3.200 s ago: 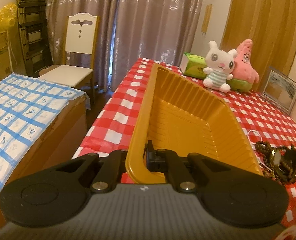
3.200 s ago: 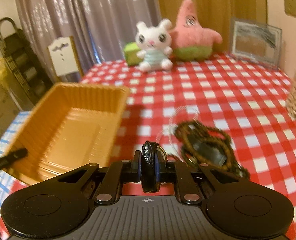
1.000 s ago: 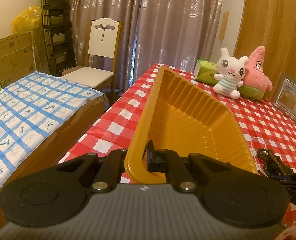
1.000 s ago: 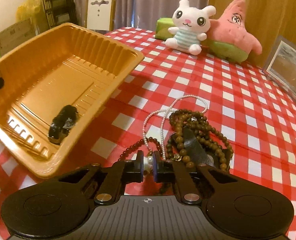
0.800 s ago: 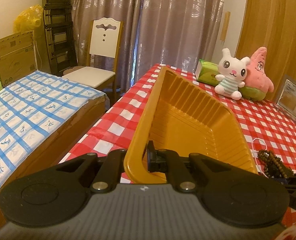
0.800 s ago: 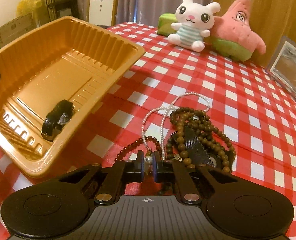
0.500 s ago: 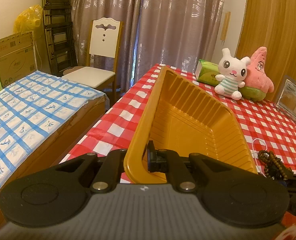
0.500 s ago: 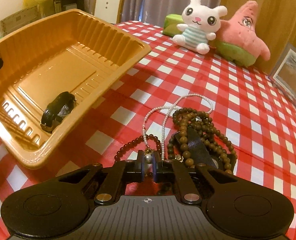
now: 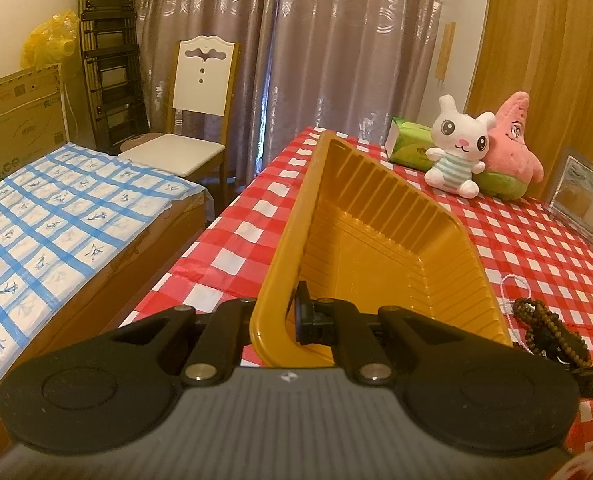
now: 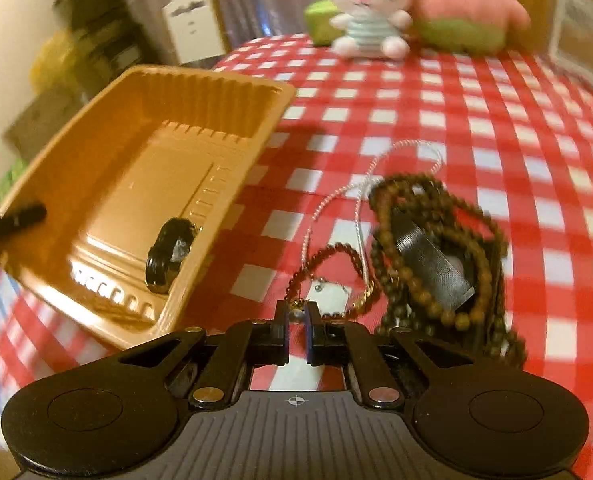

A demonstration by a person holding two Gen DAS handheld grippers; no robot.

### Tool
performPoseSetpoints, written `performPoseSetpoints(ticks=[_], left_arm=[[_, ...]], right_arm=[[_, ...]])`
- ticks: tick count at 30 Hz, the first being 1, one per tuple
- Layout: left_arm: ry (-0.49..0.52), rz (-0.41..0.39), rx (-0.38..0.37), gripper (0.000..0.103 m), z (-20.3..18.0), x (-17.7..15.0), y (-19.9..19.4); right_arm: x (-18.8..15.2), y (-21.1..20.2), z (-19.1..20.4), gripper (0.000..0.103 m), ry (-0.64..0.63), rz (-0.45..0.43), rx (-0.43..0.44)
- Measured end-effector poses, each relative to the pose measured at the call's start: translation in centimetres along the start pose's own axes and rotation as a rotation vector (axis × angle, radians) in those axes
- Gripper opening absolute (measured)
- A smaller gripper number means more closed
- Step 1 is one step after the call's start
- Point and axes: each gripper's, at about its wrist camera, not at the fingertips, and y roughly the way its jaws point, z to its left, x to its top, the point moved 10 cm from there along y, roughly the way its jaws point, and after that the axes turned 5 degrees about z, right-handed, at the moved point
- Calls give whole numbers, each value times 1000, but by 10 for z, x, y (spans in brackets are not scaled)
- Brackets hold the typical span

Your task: Organize jewelry

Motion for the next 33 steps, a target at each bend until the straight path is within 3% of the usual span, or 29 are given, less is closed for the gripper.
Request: performPoseSetpoints(ticks=[8,15,20,22,24,27,33], left_arm=[[8,2,-9,6,2,-1,-1],[15,7,-22,5,4,0,-1],[17,9,-28,5,4,0,0],[17,10,-29,5,4,0,0],[18,11,-31,5,4,0,1],[18,10,-30,5,4,0,1],[18,10,-29,5,4,0,1]], right_arm=[[24,-37,43,7,-59,-125,129],[18,-27,91,7,-189,-96,199],[13,-14,102,8,-225,-68,177],[13,-15,101,11,-218,-74,173],[14,-20,99,22,-211,-86,175],[16,-35,93,25,-195,-121,163],[15,-53,46,25,-148,-152,17]])
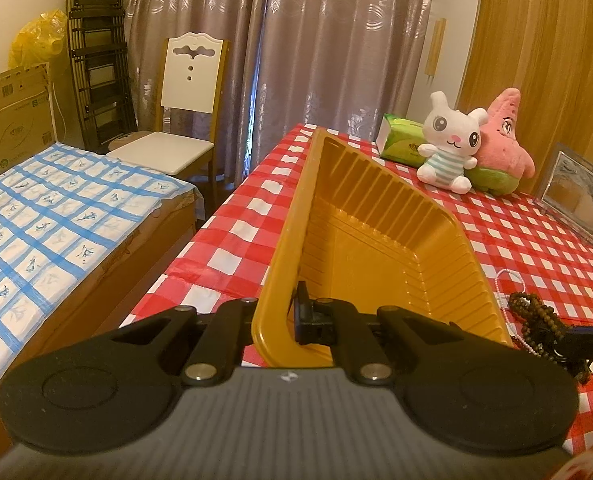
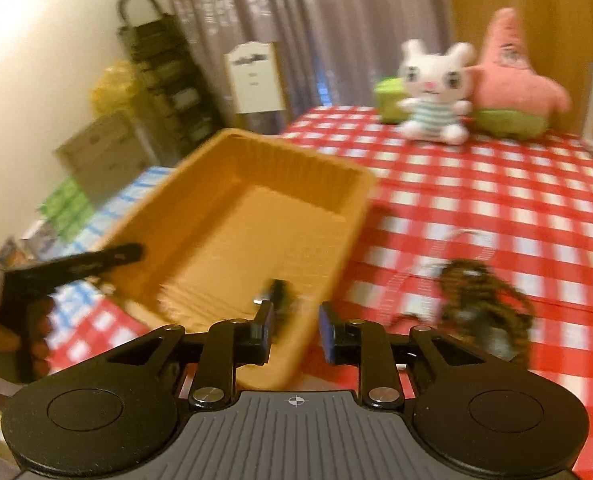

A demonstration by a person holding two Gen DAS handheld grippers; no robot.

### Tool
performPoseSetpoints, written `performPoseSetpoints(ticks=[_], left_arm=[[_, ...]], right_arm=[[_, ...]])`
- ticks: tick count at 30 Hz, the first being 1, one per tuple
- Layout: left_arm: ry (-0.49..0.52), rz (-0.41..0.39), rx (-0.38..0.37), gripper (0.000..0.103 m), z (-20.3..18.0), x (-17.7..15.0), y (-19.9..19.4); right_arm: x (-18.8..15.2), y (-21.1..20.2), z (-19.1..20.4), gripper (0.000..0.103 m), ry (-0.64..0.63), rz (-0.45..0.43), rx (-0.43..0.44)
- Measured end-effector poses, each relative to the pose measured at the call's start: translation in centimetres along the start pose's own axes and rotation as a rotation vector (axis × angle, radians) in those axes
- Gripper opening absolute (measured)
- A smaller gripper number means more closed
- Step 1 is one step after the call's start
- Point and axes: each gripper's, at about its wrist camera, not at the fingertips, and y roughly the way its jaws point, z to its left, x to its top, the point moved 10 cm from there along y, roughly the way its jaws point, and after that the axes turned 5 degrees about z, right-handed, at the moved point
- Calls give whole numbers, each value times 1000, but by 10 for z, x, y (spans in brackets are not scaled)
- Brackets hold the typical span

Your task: Organize jewelry

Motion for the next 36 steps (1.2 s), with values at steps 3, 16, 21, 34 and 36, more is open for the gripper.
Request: performPoseSetpoints(ticks=[3,16,21,34,36], left_arm=[[0,0,0,5,0,0,0],[-5,1,11,6,0,0,1],[-5,1,12,6,1,0,0],[-16,2,19,6,4,-2,-5],[-14,2,19,6,4,-2,-5]], right_arm=[[-6,-2,-27,25,-12,17,-96],[-22,15,-61,25,-254,50,-274],[-24,32,-55,25,-400,54,-330],[-39,49,-56,11,-626,64,-442],[-39,49,-57,8,-630,61,-443]])
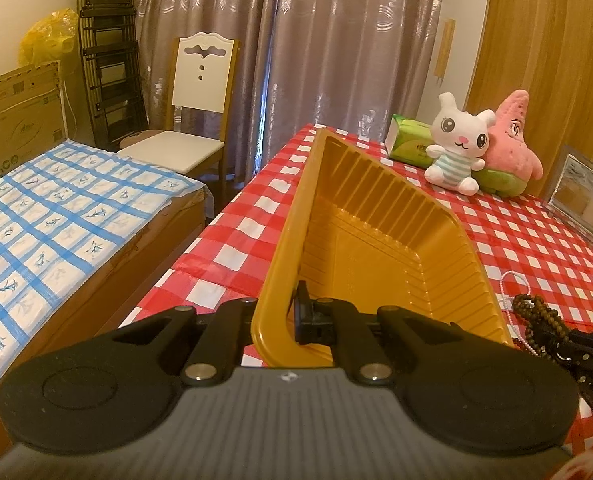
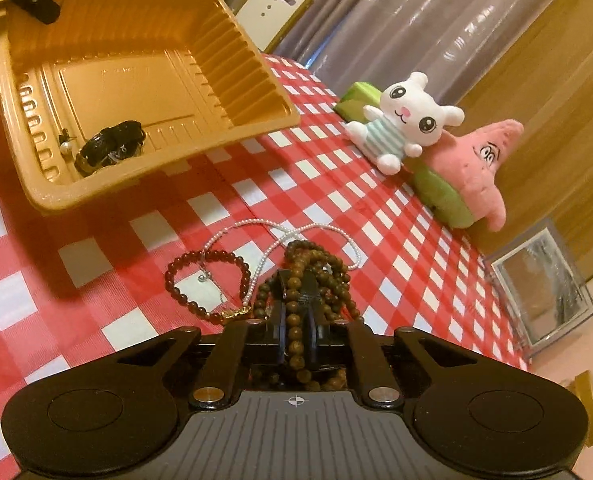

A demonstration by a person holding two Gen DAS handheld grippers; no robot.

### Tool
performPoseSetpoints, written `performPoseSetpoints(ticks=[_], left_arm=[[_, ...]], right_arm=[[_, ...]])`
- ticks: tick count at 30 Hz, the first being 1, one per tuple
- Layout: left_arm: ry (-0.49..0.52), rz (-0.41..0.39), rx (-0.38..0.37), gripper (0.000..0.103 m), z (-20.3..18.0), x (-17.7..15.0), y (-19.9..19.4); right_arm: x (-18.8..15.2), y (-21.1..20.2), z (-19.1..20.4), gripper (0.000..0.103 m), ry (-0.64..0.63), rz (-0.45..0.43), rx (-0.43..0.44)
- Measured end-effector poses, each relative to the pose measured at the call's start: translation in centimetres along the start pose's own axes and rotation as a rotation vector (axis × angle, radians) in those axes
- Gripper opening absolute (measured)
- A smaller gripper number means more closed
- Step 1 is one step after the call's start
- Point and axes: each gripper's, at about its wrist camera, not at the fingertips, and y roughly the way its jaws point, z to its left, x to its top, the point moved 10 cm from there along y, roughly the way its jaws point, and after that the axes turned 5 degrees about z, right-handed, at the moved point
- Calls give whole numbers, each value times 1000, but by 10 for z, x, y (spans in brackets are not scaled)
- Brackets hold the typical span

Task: Organize jewelry
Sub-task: 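Grasp a brown bead bracelet with the right gripper and lift it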

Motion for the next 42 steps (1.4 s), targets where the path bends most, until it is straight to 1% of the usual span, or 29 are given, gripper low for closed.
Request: performPoseSetpoints(ticks=[3,6,8,10,14,16,19,22,27,32,38,42], left_arm=[[0,0,-1,5,0,0,0],[1,1,0,5,0,0,0],[0,0,-1,5,0,0,0],[2,-3,-1,5,0,0,-2],[4,-3,-2,5,0,1,-3],[8,-4,-1,5,-1,2,-3],[13,-4,-3,5,-2,3,-2],[17,-5,-6,5,-3,5,-2],[18,-6,-12,5,-3,6,-1],[21,-6,-17,5,-3,6,-1],[22,-11,-26,5,-3,7,-1],[23,-10,-30,5,-3,7,-1]], right_arm=[[-1,-1,-2,7,17,-2,15],[0,-6,-7,7,84,-8,48],[1,-10,-19,7,194,-7,84],[3,-16,-38,6,355,-15,138],[7,-34,-85,6,607,-63,176],[11,-45,-108,6,684,-98,182],[19,-64,-138,6,758,-152,175],[29,-80,-159,6,795,-193,169],[45,-103,-176,6,806,-234,153],[63,-123,-185,6,813,-290,151],[89,-150,-197,6,806,-379,136],[107,-168,-197,6,787,-428,166]])
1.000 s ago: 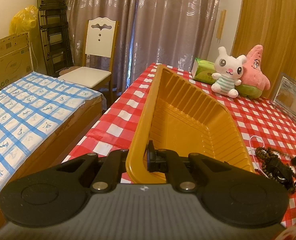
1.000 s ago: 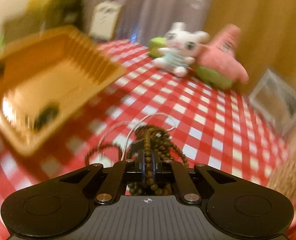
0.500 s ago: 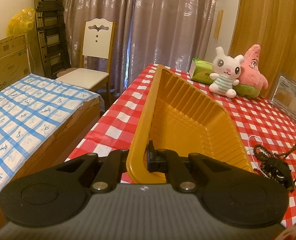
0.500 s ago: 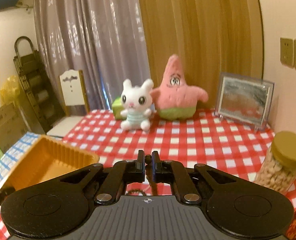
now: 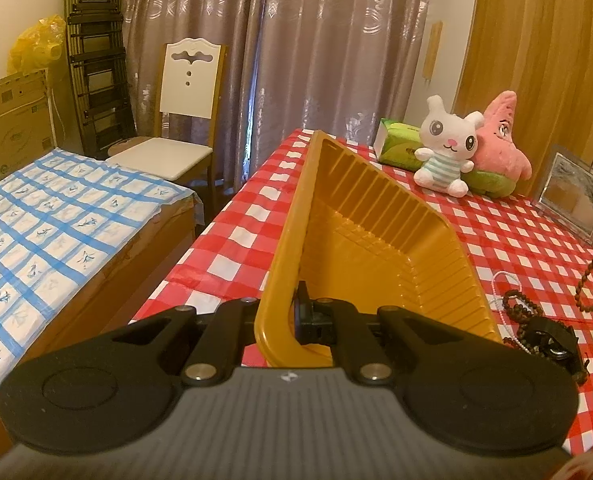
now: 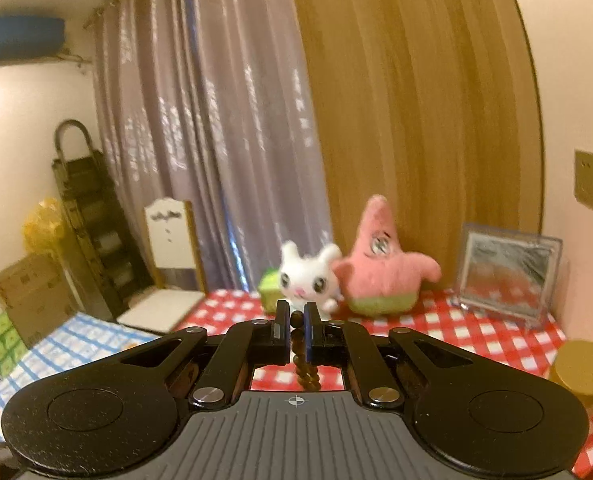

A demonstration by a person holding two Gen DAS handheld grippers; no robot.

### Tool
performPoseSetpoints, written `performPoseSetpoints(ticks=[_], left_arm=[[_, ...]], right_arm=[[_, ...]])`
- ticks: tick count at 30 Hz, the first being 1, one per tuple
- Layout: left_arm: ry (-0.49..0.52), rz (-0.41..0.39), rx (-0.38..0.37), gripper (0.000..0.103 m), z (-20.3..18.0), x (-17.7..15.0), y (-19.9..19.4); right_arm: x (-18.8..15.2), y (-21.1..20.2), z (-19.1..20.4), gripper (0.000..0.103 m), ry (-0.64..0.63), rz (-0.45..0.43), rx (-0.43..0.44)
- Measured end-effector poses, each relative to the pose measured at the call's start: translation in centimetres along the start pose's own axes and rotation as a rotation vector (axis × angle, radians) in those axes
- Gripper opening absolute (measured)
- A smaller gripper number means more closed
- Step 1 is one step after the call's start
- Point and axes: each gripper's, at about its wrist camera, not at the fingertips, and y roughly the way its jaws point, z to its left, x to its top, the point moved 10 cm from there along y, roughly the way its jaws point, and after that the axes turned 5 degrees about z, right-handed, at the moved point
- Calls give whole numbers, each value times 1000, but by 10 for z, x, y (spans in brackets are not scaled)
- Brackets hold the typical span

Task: Organize jewelry
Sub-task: 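Grasp a brown bead bracelet with the right gripper and lift it, then lower the bead bracelet into the orange tray and open the right gripper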

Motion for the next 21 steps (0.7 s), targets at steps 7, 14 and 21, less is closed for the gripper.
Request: performPoseSetpoints(ticks=[7,14,21], left_arm=[[3,-2,-7,5,-1,0,1],[6,-6,-12,5,-1,0,0],[16,1,-13,5,-2,0,1]], right_arm=[[2,5,47,6,-2,4,139],[-4,21,105,6,0,32,303],[-51,50,145,6,-30,172,383]])
